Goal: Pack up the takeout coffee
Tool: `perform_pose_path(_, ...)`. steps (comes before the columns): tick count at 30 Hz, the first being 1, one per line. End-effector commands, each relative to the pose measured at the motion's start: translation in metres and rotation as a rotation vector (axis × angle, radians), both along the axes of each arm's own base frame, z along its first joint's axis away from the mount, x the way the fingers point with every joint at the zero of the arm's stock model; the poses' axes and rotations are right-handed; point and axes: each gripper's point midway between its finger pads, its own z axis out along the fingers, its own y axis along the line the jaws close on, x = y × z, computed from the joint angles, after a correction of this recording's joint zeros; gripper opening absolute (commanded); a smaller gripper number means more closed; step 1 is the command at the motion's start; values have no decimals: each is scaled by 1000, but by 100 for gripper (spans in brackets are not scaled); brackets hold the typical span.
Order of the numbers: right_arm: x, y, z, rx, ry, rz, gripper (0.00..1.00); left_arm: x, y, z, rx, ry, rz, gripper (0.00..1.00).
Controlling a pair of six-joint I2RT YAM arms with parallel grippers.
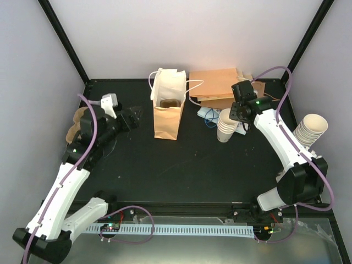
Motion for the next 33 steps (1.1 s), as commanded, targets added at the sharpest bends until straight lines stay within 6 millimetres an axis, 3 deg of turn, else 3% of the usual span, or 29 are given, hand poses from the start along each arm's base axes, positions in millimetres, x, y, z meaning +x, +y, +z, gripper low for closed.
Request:
perform_pose_path(1,10,-1,-9,15,-4,-29,38,-28,2,-22,91,17,-77,99)
perform_pose_path(10,12,0,-26,19,17,-39,31,-54,11,-40,141,38,-90,99)
perform_pose_path(13,12,-1,-26,19,16,-41,20,-56,12,-39,150,33,-89,99)
perform_pose_path(21,9,0,-8,39,-9,-37,2,-55,14,-38,163,32,-80,99)
perform_pose_path(33,2,1,19,69,-54,-21,1,-57,14,-37,171,29,-90,99)
